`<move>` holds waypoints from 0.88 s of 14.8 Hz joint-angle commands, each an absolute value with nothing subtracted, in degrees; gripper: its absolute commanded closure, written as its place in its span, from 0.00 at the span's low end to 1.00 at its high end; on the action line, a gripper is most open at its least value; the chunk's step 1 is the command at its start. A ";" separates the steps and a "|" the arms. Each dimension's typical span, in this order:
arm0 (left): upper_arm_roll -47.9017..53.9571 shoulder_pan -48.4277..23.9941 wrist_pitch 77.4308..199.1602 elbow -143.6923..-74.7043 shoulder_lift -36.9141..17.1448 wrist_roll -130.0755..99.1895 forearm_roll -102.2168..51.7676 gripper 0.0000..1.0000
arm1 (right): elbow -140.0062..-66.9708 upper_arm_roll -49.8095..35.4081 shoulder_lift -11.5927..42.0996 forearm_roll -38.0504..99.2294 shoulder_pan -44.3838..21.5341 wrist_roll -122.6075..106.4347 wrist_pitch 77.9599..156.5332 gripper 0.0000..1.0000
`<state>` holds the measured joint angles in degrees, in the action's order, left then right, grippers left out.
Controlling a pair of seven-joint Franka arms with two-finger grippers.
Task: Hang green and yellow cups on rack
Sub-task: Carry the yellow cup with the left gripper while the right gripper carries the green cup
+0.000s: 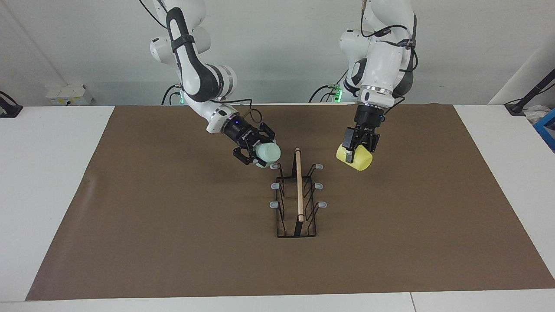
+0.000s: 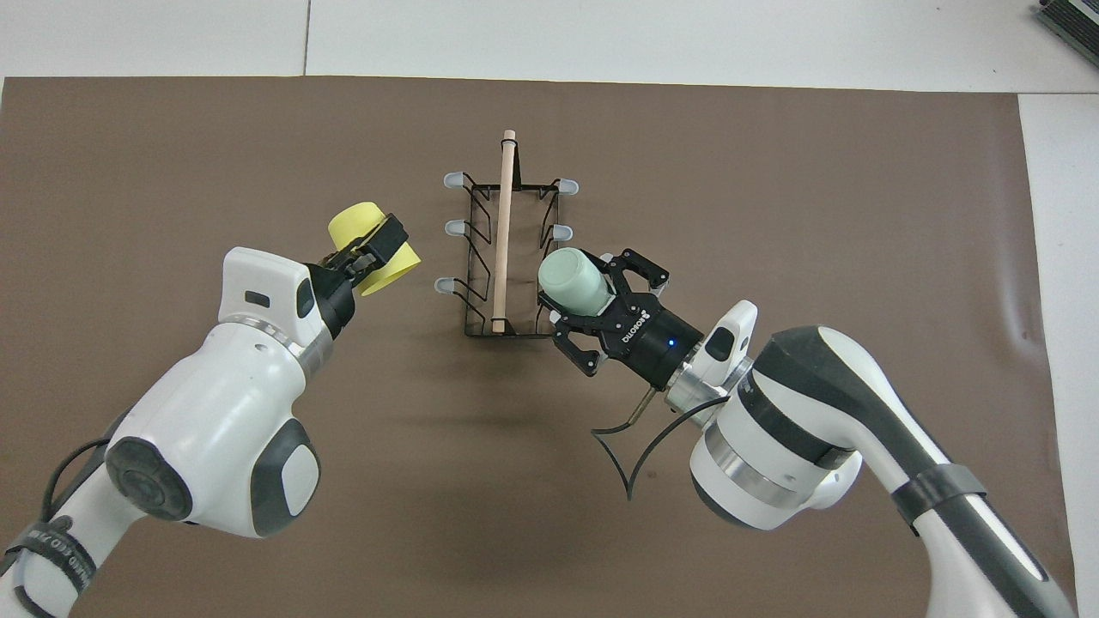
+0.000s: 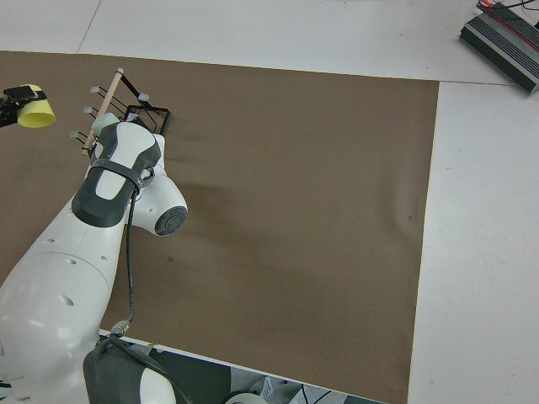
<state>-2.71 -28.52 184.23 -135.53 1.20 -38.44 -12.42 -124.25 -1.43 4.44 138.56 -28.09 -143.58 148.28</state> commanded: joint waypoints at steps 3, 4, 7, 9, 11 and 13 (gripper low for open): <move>-3.87 -31.82 189.58 -135.79 -2.46 -37.71 -11.69 1.00 | -120.59 -1.23 6.24 141.50 -28.56 -144.67 149.85 0.90; -3.87 -31.90 189.49 -135.70 -2.63 -37.71 -11.69 1.00 | -120.59 -1.23 6.24 141.50 -28.56 -144.67 149.94 0.90; -3.87 -32.96 189.58 -135.53 -3.52 -37.62 -11.69 1.00 | -119.89 -1.23 7.81 141.59 -28.65 -145.02 149.50 0.90; -3.78 -33.83 189.49 -135.79 -3.43 -37.62 -11.69 1.00 | -119.36 -1.23 8.70 141.68 -28.65 -145.19 149.59 0.90; -3.78 -34.63 189.14 -136.92 -2.90 -37.71 -11.69 1.00 | -119.44 -1.23 9.23 142.03 -28.74 -146.77 149.50 0.90; -3.78 -36.21 189.14 -138.68 -2.29 -38.14 -11.69 1.00 | -119.44 -1.23 10.28 145.53 -28.92 -148.26 148.98 0.90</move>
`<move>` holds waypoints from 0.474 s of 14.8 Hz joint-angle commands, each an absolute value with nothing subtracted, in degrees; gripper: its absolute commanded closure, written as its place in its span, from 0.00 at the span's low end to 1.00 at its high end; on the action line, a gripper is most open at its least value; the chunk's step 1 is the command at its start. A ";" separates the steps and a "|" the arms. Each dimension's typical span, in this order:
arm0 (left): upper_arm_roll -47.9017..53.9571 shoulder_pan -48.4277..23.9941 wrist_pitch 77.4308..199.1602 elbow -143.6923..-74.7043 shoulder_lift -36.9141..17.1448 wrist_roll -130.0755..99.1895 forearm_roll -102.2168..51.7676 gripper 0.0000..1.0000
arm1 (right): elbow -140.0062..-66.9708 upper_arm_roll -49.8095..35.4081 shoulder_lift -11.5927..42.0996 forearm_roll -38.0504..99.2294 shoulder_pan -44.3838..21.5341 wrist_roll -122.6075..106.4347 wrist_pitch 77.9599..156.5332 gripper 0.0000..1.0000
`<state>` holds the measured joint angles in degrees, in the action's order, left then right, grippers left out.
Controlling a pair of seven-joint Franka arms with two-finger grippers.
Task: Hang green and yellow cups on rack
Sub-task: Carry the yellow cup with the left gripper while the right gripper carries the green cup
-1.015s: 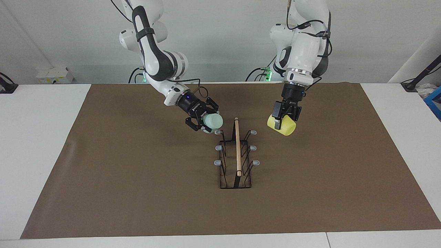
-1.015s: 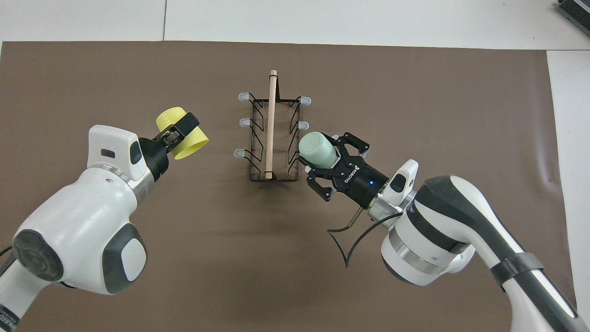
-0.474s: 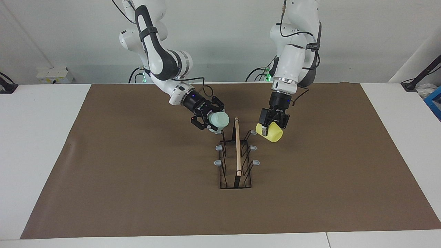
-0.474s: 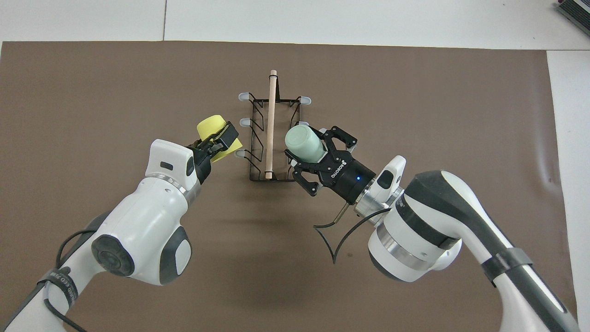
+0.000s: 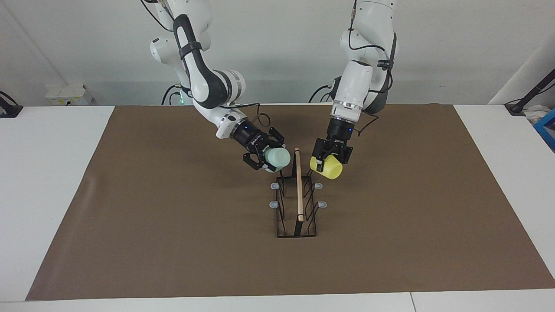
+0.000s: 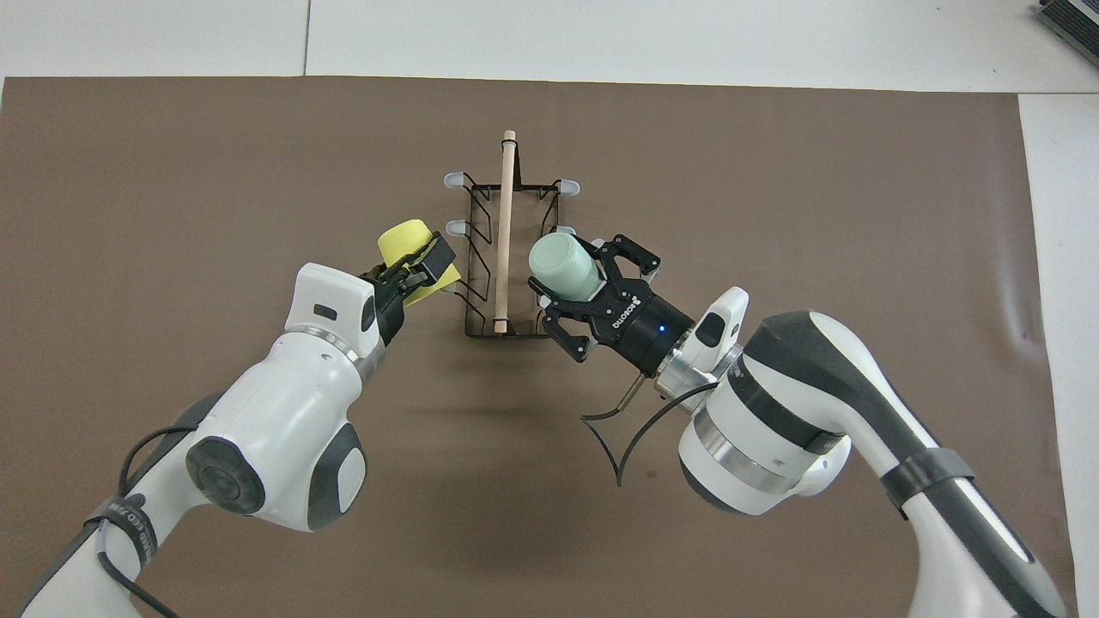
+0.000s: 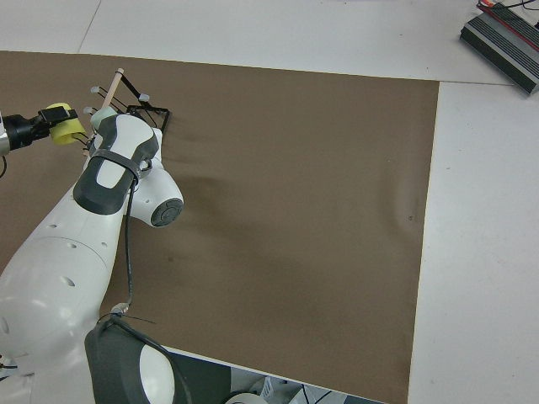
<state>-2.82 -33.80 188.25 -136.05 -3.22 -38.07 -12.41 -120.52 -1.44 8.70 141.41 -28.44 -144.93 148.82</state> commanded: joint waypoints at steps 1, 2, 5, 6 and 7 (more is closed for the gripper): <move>-3.61 -36.30 188.88 -138.87 -2.02 -38.14 -11.69 1.00 | -119.44 -1.23 10.54 146.59 -29.35 -149.75 148.71 0.90; -3.60 -36.30 188.35 -138.95 -2.02 -38.23 -11.69 1.00 | -119.44 -1.23 11.07 146.86 -29.53 -150.20 148.28 0.90; -3.78 -36.30 184.32 -138.43 -1.67 -38.06 -11.69 1.00 | -119.88 -1.23 13.00 147.91 -29.27 -151.69 143.19 0.90; -3.78 -36.21 182.31 -137.91 -1.67 -37.97 -11.69 0.74 | -120.14 -1.23 13.88 149.92 -29.18 -153.09 141.17 0.90; -3.87 -36.21 180.20 -137.12 -1.67 -37.79 -11.69 0.26 | -120.49 -1.23 15.54 152.12 -29.27 -155.19 137.93 0.90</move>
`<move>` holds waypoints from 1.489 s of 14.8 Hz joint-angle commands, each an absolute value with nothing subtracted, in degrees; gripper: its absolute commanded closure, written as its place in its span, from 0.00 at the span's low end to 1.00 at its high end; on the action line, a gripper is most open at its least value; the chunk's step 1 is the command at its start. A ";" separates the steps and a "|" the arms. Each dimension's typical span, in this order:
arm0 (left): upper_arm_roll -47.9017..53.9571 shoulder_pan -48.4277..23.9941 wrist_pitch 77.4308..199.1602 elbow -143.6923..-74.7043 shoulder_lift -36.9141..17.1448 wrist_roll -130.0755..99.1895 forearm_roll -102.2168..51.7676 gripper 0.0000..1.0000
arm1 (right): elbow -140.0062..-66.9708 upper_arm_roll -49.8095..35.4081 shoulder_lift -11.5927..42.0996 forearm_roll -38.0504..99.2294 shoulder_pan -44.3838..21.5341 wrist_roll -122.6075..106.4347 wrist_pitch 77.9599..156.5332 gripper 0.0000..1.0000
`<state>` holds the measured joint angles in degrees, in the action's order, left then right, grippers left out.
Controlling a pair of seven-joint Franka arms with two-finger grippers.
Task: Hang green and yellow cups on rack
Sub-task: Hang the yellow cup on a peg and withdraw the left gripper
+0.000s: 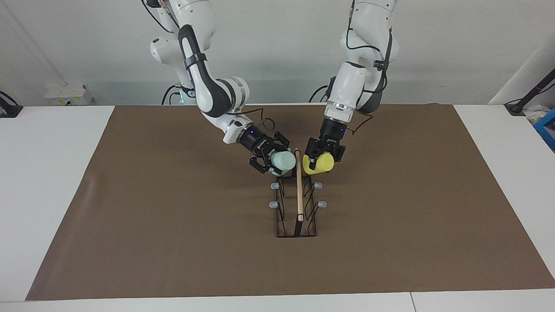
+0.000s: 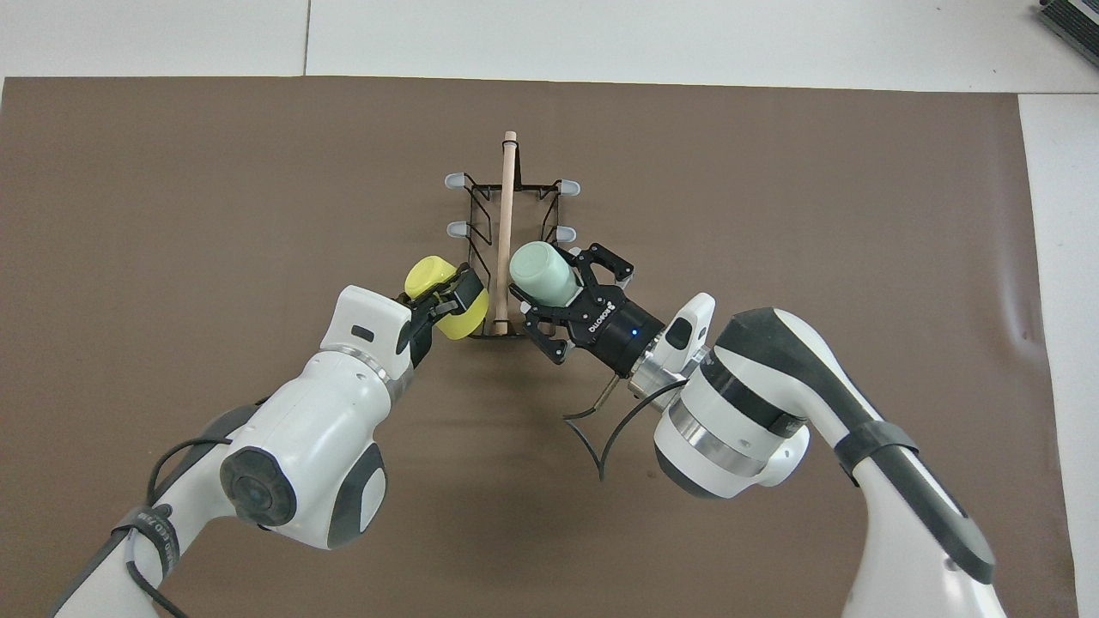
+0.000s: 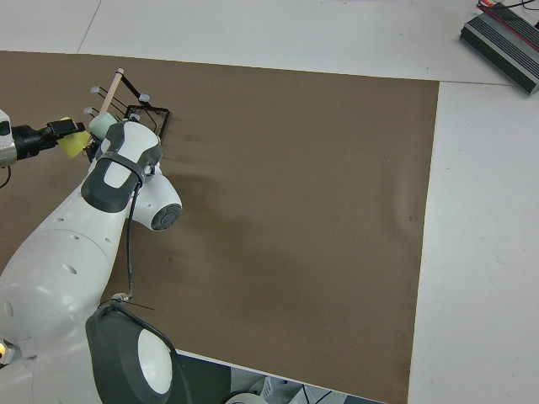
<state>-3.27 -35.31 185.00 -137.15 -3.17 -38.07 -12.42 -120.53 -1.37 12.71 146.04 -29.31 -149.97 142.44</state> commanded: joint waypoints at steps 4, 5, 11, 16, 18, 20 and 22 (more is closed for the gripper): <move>-4.13 -35.33 166.78 -131.42 -1.67 -36.57 -11.60 0.00 | -122.16 -1.23 17.67 153.54 -29.00 -158.55 135.26 0.90; -4.39 -34.81 159.94 -128.44 -1.67 -34.82 -11.60 0.00 | -122.78 -1.23 17.49 153.63 -29.00 -158.55 135.35 0.90; -4.48 -26.99 127.90 -112.77 -1.94 -22.87 -11.34 0.00 | -124.27 -1.23 17.67 157.83 -29.44 -158.55 134.48 0.90; -4.40 -19.97 117.70 -111.18 2.45 -16.28 -4.31 0.00 | -127.17 -1.23 18.11 160.05 -30.06 -158.99 129.65 0.90; -4.48 -17.15 114.89 -111.18 3.86 -11.62 -4.31 0.00 | -128.31 -1.23 17.93 161.09 -30.06 -160.48 129.11 0.89; -4.48 -13.64 114.35 -111.53 4.22 -8.02 -4.31 0.00 | -128.58 -1.23 17.84 163.38 -30.58 -160.84 129.64 0.86; -4.48 -10.39 113.21 -111.62 4.39 -3.28 -4.22 0.00 | -128.50 -1.23 17.84 163.56 -30.59 -160.84 130.08 0.77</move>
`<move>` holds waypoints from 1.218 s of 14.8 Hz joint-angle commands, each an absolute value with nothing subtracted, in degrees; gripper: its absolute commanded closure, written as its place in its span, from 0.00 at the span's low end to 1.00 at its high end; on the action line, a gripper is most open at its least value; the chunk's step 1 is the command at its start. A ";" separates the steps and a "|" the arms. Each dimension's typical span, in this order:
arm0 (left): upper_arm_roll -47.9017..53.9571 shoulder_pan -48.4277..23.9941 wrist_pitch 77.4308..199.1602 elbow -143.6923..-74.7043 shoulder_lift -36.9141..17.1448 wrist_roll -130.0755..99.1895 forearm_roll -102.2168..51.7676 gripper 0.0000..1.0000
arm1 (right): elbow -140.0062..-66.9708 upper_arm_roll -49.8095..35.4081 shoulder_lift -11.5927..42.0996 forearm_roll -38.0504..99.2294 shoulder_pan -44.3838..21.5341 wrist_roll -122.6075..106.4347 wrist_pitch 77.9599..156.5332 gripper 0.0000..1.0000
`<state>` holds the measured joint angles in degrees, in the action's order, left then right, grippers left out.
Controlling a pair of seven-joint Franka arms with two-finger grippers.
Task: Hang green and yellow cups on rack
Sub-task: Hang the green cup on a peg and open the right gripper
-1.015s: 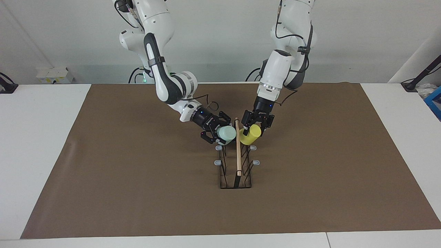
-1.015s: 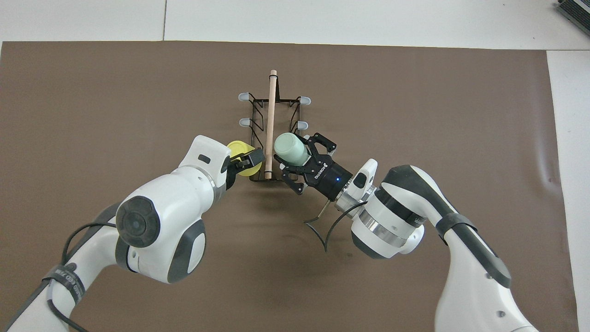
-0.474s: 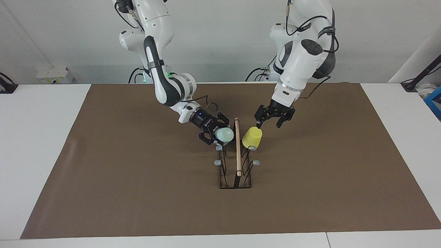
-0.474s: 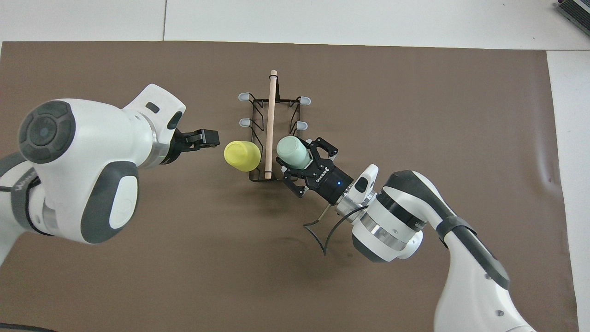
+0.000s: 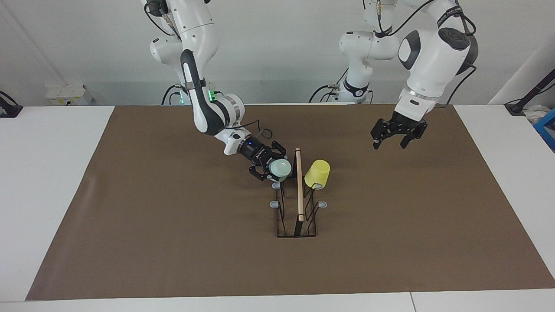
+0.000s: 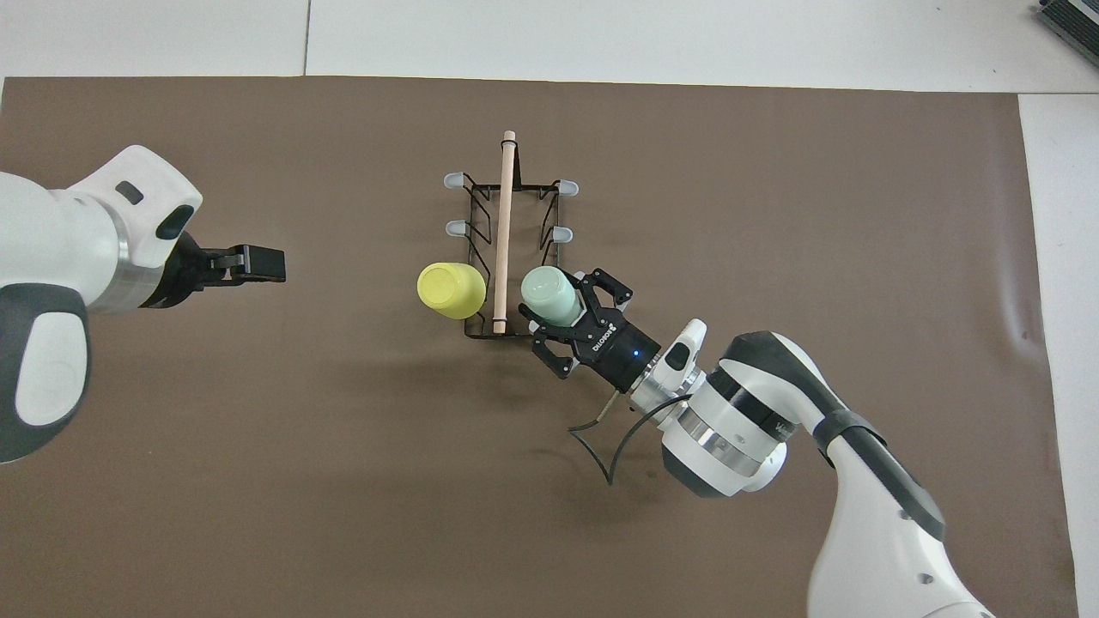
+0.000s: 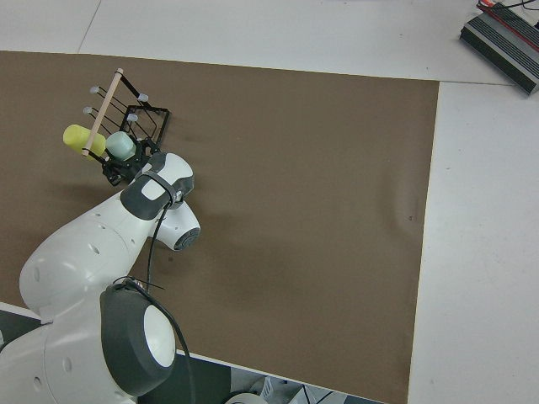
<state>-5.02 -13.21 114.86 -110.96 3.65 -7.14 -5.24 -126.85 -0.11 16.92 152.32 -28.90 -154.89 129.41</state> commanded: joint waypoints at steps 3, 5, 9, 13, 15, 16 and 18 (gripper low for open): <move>-4.48 -6.08 112.24 -111.36 4.48 4.72 -3.52 0.00 | -128.32 -1.23 18.02 163.48 -30.32 -160.75 130.52 0.01; -4.48 -4.31 112.15 -110.48 4.31 8.77 -0.63 0.00 | -127.97 -1.23 18.10 163.48 -30.32 -160.75 131.74 0.00; -4.39 -3.95 108.29 -103.99 2.64 9.40 1.23 0.00 | -127.09 -1.23 18.11 162.77 -30.23 -160.49 136.48 0.00; -4.39 -4.39 103.81 -98.71 2.11 9.67 1.41 0.00 | -126.30 -1.23 17.31 159.98 -29.80 -160.40 146.33 0.00; -4.22 -4.57 100.83 -95.47 1.59 9.67 1.41 0.00 | -126.30 -1.14 17.31 155.59 -28.49 -160.31 147.73 0.00; -4.22 -4.57 98.90 -93.36 0.80 9.75 1.23 0.00 | -126.30 -1.23 17.31 152.61 -27.52 -160.31 149.75 0.00; -3.96 -4.66 95.29 -90.10 -0.17 9.84 0.79 0.00 | -126.30 -1.14 17.14 150.39 -27.07 -160.31 152.39 0.00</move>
